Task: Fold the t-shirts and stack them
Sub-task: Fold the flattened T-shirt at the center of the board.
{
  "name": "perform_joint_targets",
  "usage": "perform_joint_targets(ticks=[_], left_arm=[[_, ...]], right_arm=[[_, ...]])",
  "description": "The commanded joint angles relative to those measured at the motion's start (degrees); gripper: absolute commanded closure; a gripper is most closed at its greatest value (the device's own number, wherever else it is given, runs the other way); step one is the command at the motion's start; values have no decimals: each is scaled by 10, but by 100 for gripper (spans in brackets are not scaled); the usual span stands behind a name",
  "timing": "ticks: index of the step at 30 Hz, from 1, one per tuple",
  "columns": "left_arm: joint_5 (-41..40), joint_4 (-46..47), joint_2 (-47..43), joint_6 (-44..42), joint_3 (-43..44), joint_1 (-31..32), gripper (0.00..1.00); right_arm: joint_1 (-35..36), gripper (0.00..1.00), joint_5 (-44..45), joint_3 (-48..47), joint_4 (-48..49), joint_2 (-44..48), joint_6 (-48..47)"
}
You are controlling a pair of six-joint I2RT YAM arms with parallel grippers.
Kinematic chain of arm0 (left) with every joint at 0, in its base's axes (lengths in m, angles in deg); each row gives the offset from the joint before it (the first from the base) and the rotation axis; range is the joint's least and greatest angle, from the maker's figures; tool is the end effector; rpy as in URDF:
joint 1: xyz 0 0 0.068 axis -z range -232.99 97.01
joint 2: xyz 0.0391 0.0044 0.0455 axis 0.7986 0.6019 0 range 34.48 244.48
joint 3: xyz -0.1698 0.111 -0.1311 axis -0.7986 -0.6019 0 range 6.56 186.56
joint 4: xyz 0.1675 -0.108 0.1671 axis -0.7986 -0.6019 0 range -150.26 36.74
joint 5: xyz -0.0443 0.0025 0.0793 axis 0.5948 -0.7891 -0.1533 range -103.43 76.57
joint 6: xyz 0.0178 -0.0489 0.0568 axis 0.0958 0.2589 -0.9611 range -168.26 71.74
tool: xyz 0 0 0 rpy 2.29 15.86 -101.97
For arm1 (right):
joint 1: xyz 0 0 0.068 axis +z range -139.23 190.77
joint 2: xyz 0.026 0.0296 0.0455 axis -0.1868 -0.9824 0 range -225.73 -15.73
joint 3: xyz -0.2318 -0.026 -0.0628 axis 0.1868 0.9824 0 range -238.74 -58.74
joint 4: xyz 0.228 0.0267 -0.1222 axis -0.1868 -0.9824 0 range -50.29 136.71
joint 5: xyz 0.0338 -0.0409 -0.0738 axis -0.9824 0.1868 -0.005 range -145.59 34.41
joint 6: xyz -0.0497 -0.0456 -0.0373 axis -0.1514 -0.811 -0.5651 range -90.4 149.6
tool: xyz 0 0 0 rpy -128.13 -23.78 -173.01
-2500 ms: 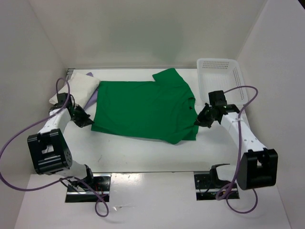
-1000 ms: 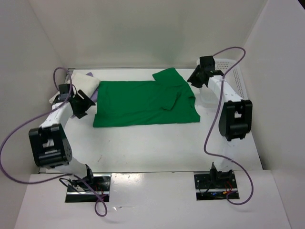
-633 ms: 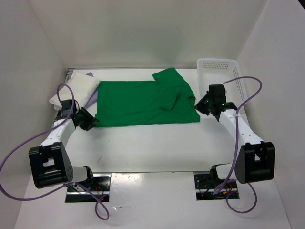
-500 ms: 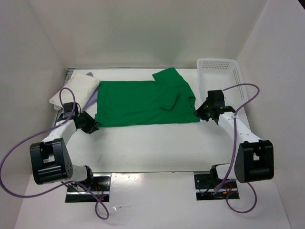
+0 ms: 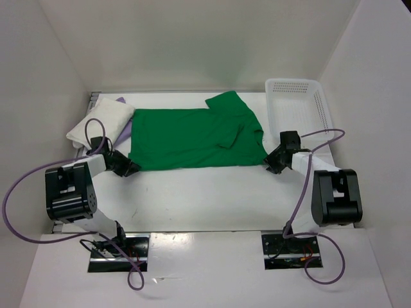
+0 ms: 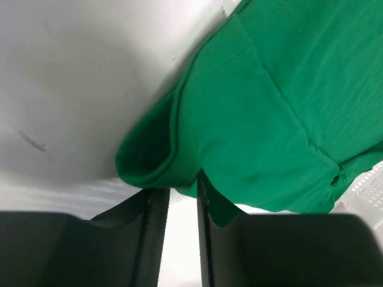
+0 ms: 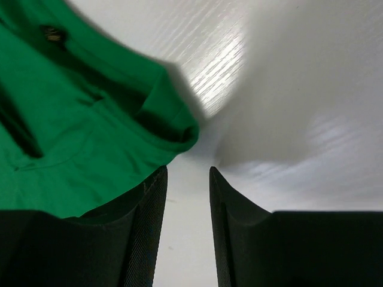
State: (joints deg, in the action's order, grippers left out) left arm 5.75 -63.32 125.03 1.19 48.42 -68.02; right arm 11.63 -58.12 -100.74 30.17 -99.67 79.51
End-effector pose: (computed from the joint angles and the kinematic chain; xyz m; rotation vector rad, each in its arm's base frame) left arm 0.2940 0.0566 0.0856 -1.3054 2.3045 -0.6459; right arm 0.2896 0.0074 0.1067 1.0802 2.4074 0.3718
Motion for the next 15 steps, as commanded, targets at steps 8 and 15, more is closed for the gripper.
perform_joint_targets(ticks=[8,15], left_arm=[[-18,24,53,-14,18,1,86],[-46,-18,47,-41,23,1,99]], right_arm=[[-13,63,26,-26,84,-72,25],[-13,94,52,-37,51,-83,37]])
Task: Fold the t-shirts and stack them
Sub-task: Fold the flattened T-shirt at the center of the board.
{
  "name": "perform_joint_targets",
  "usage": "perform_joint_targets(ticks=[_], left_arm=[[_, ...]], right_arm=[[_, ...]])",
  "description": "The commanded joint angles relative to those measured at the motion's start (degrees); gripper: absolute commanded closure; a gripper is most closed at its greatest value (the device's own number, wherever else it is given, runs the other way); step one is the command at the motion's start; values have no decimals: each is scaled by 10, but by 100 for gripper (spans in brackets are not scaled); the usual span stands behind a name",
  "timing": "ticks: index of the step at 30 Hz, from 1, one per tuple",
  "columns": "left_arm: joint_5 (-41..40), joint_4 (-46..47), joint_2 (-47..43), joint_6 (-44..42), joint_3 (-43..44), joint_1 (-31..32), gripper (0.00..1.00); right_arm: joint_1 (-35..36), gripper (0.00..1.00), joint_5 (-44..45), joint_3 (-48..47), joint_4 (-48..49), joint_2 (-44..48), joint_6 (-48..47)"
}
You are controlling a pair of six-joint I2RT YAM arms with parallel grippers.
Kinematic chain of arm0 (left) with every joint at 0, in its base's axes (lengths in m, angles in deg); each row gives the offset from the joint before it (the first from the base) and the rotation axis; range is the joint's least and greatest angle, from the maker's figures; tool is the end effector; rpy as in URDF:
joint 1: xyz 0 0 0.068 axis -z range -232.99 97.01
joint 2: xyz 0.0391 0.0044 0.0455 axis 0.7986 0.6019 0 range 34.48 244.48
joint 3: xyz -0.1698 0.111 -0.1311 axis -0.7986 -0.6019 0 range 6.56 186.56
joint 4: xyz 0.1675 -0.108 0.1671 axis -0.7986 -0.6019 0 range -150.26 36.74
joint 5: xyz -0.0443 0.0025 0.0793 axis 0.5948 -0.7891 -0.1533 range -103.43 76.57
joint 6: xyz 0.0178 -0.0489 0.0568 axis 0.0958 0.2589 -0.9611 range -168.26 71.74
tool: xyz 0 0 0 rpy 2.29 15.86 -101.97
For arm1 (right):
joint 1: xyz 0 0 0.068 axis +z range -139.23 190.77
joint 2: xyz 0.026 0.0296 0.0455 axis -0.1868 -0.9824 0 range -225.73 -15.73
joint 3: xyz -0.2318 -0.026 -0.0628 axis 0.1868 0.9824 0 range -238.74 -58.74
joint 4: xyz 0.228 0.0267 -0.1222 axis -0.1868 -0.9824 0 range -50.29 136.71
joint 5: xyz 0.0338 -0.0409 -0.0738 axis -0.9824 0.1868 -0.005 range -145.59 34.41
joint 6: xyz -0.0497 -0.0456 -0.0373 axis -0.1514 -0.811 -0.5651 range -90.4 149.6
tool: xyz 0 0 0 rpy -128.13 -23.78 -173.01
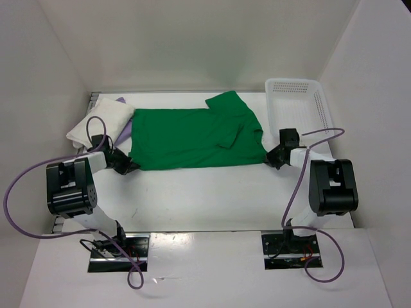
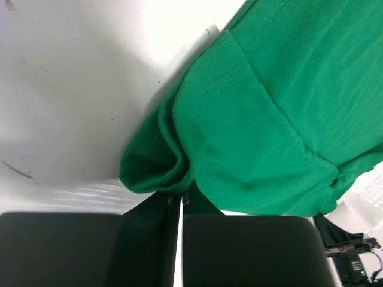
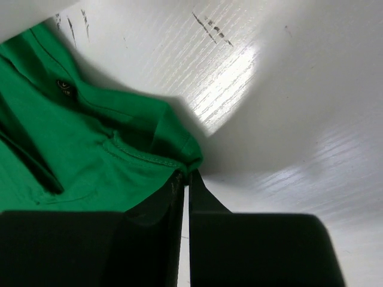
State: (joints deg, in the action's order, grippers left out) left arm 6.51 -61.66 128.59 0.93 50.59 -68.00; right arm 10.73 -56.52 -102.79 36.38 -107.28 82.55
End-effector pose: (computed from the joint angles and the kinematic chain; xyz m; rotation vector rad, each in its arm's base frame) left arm 0.3051 0.0586 0.0806 -1.2918 2.3062 -0.6625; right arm 0.3093 0.0010 0.0878 1.1648 2.3507 0.3560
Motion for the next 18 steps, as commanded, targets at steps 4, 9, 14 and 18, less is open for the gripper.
perform_joint_targets(ticks=[4,9,14,18], left_arm=[[-61,-96,-1,-67,15,-11,100],[-68,-161,-49,-110,8,-27,100],[-25,-229,-88,-123,35,-32,100],[-19,-274,-117,-123,47,-32,97]], right_arm=[[-15,100,36,21,-51,57,14],[-28,100,30,84,-142,222,20],[-58,100,-36,121,-223,329,41],[-80,100,-55,116,-268,342,41]])
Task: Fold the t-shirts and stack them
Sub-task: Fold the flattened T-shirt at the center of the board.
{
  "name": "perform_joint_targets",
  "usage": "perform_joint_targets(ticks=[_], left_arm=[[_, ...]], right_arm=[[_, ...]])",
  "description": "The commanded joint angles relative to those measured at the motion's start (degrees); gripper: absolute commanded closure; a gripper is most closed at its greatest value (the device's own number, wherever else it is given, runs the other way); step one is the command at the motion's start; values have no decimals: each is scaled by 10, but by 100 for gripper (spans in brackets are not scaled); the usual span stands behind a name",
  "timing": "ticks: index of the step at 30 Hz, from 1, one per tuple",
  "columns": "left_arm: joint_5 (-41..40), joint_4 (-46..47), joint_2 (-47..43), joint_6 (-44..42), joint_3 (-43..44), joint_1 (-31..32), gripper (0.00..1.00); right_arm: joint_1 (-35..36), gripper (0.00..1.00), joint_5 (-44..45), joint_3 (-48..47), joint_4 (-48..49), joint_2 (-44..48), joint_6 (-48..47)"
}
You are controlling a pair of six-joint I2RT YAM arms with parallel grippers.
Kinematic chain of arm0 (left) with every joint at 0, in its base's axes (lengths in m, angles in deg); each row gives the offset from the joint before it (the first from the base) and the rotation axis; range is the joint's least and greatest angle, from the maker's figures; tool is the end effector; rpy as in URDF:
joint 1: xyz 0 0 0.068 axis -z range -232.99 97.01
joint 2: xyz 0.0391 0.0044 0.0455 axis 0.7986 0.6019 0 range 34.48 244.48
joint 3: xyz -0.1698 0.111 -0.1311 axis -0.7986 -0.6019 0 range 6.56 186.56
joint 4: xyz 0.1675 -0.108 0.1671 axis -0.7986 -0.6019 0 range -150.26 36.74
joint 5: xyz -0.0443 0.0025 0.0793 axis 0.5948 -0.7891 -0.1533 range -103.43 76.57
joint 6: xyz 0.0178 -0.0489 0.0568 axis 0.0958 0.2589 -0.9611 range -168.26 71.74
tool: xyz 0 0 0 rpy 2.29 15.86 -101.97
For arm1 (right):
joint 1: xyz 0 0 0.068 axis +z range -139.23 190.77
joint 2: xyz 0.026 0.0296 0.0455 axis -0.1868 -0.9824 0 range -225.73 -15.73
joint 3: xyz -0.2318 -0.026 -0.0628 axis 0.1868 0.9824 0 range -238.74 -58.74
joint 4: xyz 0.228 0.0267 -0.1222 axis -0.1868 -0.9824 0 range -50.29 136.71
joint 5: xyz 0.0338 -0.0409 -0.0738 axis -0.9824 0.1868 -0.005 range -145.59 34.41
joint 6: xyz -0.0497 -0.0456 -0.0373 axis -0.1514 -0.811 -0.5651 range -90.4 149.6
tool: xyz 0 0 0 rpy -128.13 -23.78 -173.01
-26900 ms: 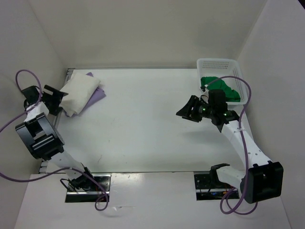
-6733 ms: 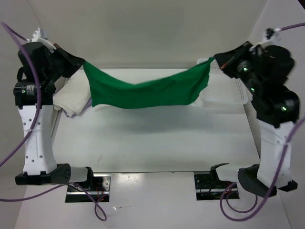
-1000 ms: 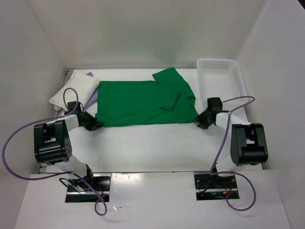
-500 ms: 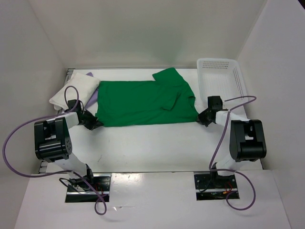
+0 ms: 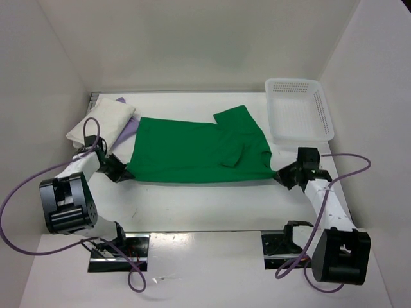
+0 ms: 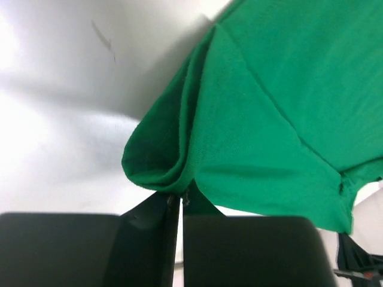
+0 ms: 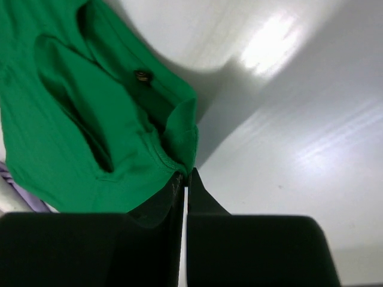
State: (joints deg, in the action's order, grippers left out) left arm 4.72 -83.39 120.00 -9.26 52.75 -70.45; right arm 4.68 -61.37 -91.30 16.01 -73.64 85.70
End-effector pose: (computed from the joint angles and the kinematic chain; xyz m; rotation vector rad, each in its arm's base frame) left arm 0.2696 0.0633 0.1088 -1.2532 2.5063 -0.5343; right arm 0.2200 -0.0167 0.1441 1.3129 2.2550 0.4560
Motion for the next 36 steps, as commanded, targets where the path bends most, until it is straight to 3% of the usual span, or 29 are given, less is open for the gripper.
perform_joint_targets(ticks=[1,2,3,5,6,7,8,12,13,15,16,17,18,19,20,22,24,25,28,36], left_arm=[[-1,-75,-38,-21,25,-7,93],[-1,-82,-45,-21,25,-7,84],[-1,-88,-45,-21,25,-7,51],[-8,-94,-60,-16,25,-7,12],[-8,-94,-60,-16,25,-7,0],[-14,-94,-60,-16,30,-13,0],[-14,-94,-60,-21,39,-13,0],[-41,-84,-66,-38,67,-13,3],[-10,-71,-71,-38,67,-13,6],[17,-42,-71,-25,56,0,17],[24,-14,-71,-18,56,8,33],[24,1,-71,-13,49,37,40],[15,13,-71,-13,57,57,46],[2,32,-71,-7,66,79,50],[-12,41,-56,-1,76,104,57],[-44,66,-39,5,101,171,60],[-53,100,-2,11,101,216,62],[-38,116,11,11,96,224,62],[-32,154,58,27,79,244,60],[-49,180,65,15,19,244,60]], right_arm=[[-20,100,-6,1,-73,18,9],[-20,100,-6,1,-81,26,17],[-20,100,9,1,-88,33,17],[-26,78,9,-10,-88,25,24],[-26,69,17,-15,-93,25,18],[-26,55,24,-21,-93,25,18],[-26,50,24,-32,-100,36,13],[-26,45,18,-61,-101,30,-14],[-26,47,9,-61,-83,30,-21],[-10,56,-13,-86,-67,-6,-31],[16,65,-24,-94,-55,-25,-48],[34,71,-43,-106,-23,-46,-53],[56,86,-43,-113,-10,-69,-53],[111,93,-43,-125,6,-116,-53],[140,96,-43,-131,48,-136,-53],[190,96,-43,-145,91,-196,-47],[236,89,-43,-151,147,-231,-47],[246,74,-38,-160,158,-264,-47],[271,55,-22,-182,164,-302,-61],[271,55,-14,-177,216,-367,-61]])
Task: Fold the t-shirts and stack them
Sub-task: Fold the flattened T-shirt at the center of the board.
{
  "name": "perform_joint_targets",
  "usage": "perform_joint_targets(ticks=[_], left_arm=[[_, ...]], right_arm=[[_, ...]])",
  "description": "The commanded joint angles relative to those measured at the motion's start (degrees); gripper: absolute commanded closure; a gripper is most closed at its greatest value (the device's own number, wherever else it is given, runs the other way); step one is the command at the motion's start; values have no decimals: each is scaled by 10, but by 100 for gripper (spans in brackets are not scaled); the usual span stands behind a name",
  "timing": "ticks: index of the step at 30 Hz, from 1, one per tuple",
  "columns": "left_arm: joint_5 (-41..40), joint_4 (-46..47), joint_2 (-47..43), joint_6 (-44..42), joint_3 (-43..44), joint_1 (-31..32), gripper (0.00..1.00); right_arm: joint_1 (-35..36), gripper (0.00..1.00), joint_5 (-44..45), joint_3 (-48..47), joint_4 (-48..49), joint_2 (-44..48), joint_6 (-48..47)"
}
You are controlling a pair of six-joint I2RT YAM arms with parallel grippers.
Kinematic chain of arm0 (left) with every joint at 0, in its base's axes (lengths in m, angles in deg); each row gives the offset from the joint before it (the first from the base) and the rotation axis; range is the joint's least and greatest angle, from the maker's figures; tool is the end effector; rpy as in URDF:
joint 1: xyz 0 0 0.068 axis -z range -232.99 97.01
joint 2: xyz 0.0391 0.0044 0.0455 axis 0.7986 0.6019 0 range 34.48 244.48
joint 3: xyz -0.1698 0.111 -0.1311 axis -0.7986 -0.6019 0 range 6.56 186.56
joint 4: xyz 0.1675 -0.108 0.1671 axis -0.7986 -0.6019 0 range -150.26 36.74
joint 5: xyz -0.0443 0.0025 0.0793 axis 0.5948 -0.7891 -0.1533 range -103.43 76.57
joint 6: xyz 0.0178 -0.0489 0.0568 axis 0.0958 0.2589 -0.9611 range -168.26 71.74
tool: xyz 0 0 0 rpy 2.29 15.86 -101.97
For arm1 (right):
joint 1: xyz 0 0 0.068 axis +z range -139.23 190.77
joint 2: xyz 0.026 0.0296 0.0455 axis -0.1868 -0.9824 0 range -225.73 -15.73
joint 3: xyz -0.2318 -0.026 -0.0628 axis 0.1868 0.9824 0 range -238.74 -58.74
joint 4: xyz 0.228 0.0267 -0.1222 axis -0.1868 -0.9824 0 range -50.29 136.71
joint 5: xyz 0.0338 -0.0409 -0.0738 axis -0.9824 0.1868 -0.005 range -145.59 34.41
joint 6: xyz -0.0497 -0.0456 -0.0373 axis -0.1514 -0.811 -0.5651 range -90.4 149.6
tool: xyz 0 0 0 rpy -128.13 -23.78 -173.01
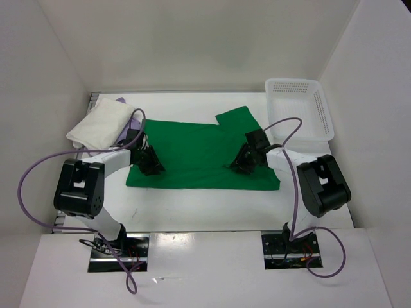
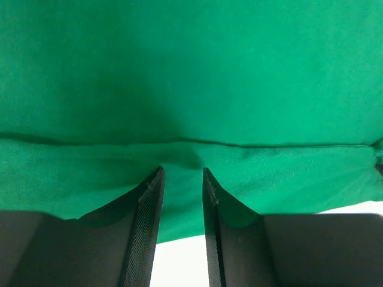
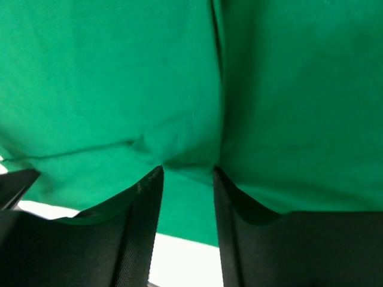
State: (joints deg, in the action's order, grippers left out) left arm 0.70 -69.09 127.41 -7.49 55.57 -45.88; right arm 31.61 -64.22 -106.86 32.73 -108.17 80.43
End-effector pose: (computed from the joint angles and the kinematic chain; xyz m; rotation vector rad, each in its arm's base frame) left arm 0.3138 -0.0553 0.1003 -0.6935 2.6054 -0.6008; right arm 0.2945 0.1228 0.0995 0.6457 2.6357 0.6168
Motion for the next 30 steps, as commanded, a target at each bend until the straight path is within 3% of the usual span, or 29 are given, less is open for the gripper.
perform_joint_targets(ticks=[1,14,22,30], left_arm=[[-9,37,-9,-3,-9,-2,60],[-17,37,-43,3,-65,-2,59],[-17,44,-33,19,-84,-2,59],[-17,44,-43,30,-96,-2,59]], right_arm=[[2,57,14,-29,48,-27,-3],[2,61,73,-18,19,-7,10],[2,86,67,-66,13,-28,4],[2,91,55,-144,-3,-70,-20]])
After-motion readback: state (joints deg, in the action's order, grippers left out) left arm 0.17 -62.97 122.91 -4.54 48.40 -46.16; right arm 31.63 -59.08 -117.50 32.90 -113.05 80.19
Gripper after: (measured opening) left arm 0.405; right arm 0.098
